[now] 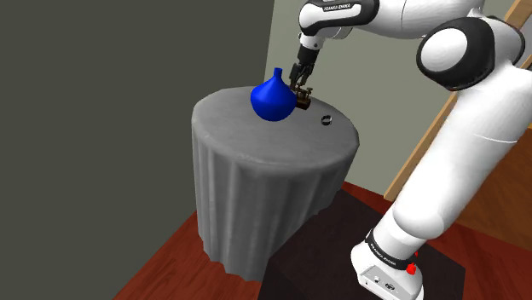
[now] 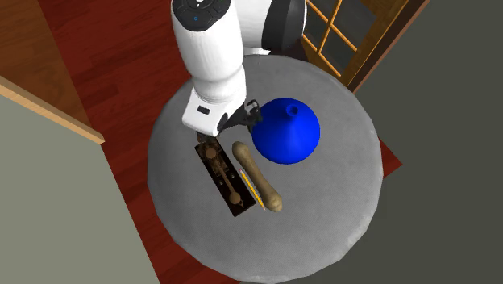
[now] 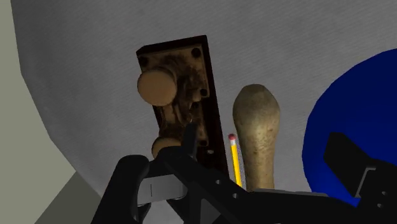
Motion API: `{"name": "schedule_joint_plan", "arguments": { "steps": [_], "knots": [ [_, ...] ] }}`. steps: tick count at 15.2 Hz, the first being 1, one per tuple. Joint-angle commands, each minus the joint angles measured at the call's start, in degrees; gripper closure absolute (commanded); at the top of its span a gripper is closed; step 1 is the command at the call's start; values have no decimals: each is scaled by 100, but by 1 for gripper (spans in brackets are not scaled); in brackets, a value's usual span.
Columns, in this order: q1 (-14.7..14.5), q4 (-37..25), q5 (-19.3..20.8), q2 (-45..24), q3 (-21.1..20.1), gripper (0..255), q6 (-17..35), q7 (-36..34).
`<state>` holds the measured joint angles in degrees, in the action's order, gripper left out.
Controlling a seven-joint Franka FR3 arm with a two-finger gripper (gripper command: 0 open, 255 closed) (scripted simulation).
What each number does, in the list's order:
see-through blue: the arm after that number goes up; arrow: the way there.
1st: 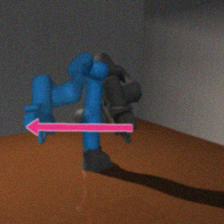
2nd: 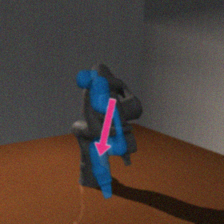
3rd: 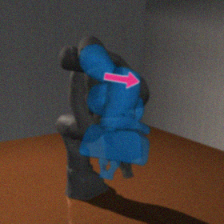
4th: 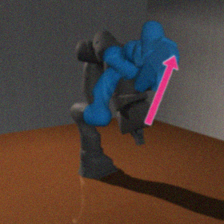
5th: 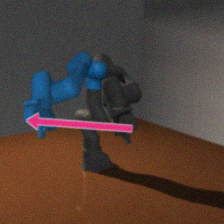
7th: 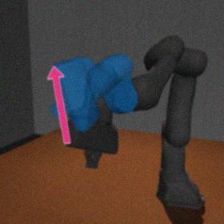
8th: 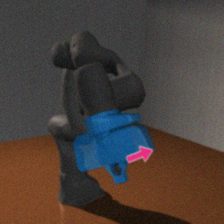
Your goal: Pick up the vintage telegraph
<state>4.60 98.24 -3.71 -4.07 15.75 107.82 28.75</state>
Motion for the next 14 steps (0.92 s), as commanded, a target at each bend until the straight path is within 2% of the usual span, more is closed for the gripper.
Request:
{"name": "schedule_joint_plan", "arguments": {
  "steps": [1, 6, 14],
  "knots": [
    [108, -589, -202, -491, 62, 0, -107, 251],
    [462, -2132, -651, -1664, 83, 0, -497, 679],
    [423, -1503, -659, -1632, 62, 0, 99, 732]
  ]
}}
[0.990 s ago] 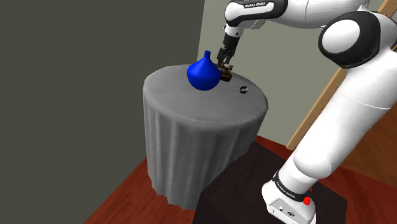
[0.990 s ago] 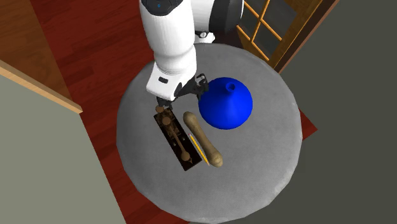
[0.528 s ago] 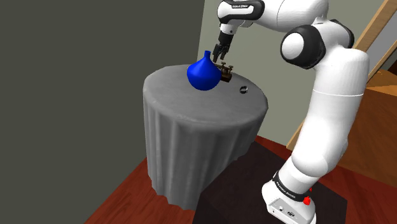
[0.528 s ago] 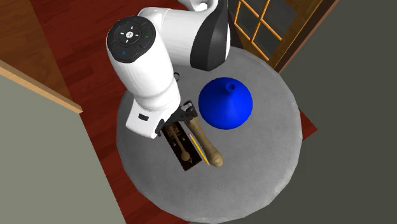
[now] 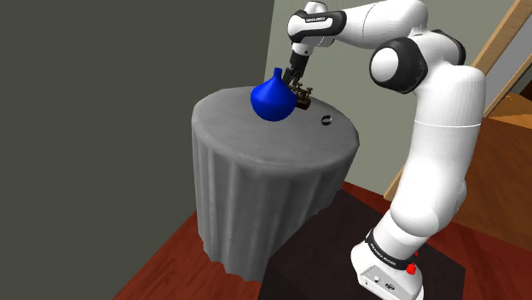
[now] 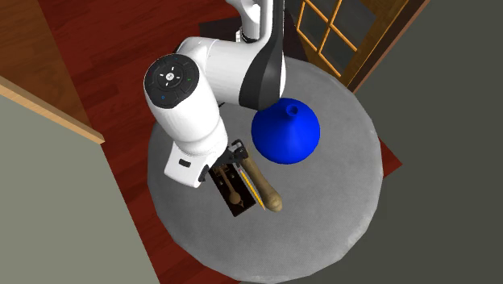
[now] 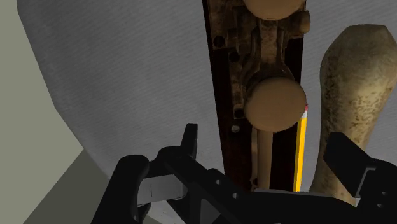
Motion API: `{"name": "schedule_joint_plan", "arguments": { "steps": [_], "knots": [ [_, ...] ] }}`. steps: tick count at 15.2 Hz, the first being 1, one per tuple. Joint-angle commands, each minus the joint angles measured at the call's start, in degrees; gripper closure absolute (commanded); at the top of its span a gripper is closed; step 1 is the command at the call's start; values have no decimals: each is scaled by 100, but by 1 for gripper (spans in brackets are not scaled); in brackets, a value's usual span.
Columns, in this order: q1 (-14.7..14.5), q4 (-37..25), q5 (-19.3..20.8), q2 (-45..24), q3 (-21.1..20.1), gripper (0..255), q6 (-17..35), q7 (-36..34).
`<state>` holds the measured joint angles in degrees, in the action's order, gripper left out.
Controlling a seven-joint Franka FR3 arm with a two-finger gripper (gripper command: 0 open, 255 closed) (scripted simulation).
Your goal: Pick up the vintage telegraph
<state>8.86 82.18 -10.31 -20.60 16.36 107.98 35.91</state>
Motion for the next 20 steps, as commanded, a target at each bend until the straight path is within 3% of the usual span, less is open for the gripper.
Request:
{"name": "schedule_joint_plan", "arguments": {
  "steps": [1, 2, 11, 20],
  "knots": [
    [-3, 104, 1, 22, 2, 0, 84, 15],
    [3, 71, -5, -1, 1, 255, 72, 17],
    [-3, 103, 0, 21, 2, 255, 84, 15],
    [54, -662, 10, -27, 17, 255, -630, -48]
  ]
}}
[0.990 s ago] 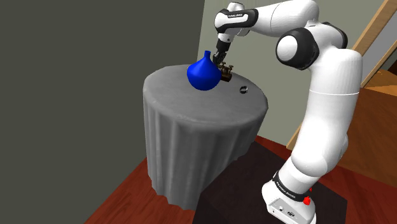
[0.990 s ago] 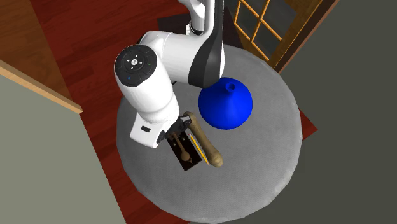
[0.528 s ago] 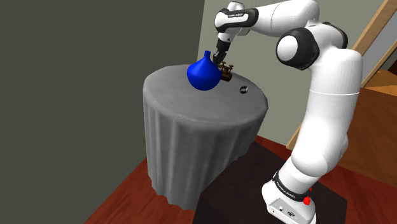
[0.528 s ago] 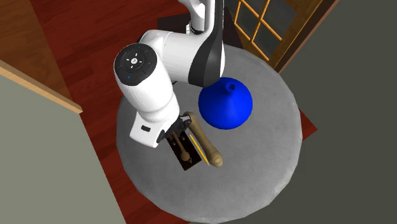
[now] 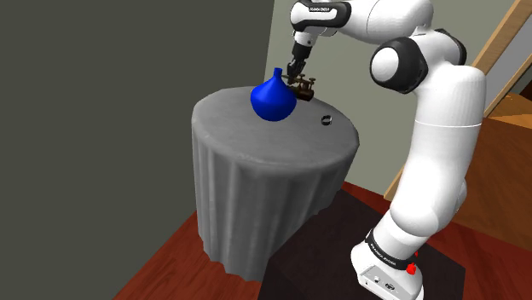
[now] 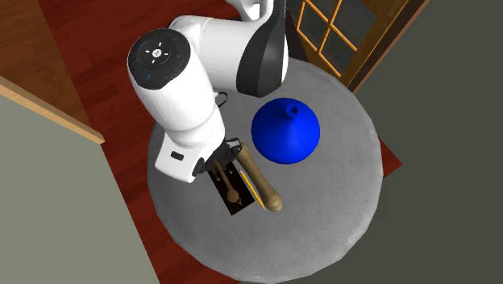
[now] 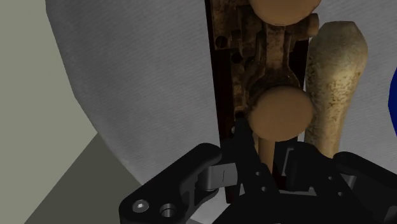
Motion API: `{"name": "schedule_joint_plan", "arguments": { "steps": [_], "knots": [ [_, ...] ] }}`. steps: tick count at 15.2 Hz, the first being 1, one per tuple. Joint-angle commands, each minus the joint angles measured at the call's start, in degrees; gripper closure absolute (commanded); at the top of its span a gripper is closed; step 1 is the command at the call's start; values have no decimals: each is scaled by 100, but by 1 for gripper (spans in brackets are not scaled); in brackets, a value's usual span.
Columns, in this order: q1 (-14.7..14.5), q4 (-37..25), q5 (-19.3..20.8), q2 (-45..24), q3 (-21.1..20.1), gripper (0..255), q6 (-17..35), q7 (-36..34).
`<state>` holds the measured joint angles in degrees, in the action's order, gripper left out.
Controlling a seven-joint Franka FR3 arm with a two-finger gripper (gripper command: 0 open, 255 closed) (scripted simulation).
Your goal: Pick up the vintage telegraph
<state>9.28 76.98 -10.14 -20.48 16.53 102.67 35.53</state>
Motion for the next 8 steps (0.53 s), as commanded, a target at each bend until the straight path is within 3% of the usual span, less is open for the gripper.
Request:
{"name": "schedule_joint_plan", "arguments": {
  "steps": [1, 8],
  "knots": [
    [21, -239, -10, -54, 0, 255, -183, -16],
    [80, -804, -33, -163, 3, 255, -638, -46]
  ]
}}
